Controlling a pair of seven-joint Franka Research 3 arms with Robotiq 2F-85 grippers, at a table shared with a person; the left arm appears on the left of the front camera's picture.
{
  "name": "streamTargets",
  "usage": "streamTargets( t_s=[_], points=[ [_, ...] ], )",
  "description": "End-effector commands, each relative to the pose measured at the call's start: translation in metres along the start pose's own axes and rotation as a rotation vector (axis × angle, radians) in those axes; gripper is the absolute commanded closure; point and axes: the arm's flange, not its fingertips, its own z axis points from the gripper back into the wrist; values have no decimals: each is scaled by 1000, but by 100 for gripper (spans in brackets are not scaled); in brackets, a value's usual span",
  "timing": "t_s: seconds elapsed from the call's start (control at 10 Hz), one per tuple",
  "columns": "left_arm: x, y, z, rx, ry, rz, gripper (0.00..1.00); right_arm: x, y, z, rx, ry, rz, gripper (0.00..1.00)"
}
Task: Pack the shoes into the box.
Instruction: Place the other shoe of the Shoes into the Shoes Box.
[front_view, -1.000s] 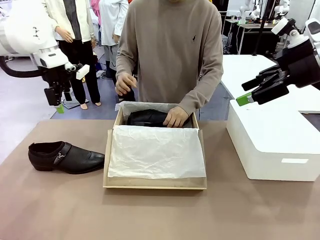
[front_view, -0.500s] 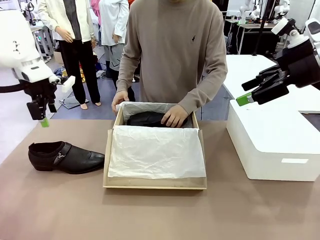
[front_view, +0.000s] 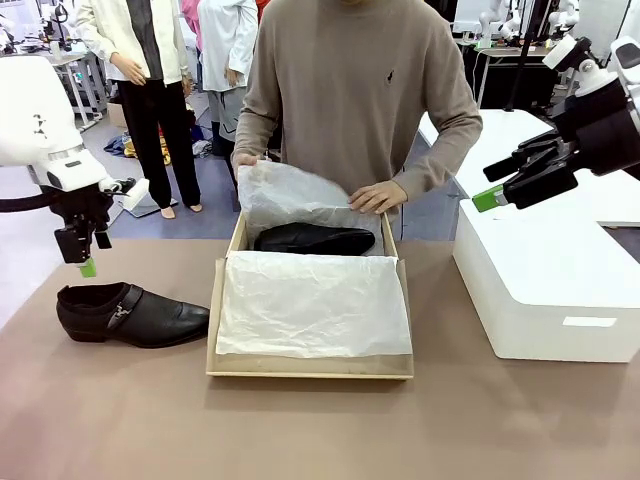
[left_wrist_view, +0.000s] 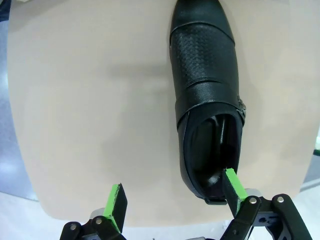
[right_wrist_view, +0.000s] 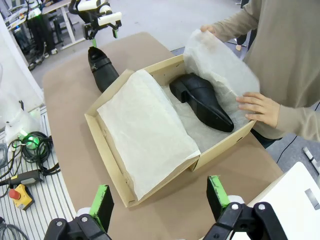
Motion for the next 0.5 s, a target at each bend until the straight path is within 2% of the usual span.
streamTargets(
  t_s=[0.0,0.4],
  points=[
    [0,-2,3,8,-1,0,0,1,-4,-1,15,-20,21,0],
    [0,-2,3,8,-1,0,0,1,-4,-1,15,-20,21,0]
  ],
)
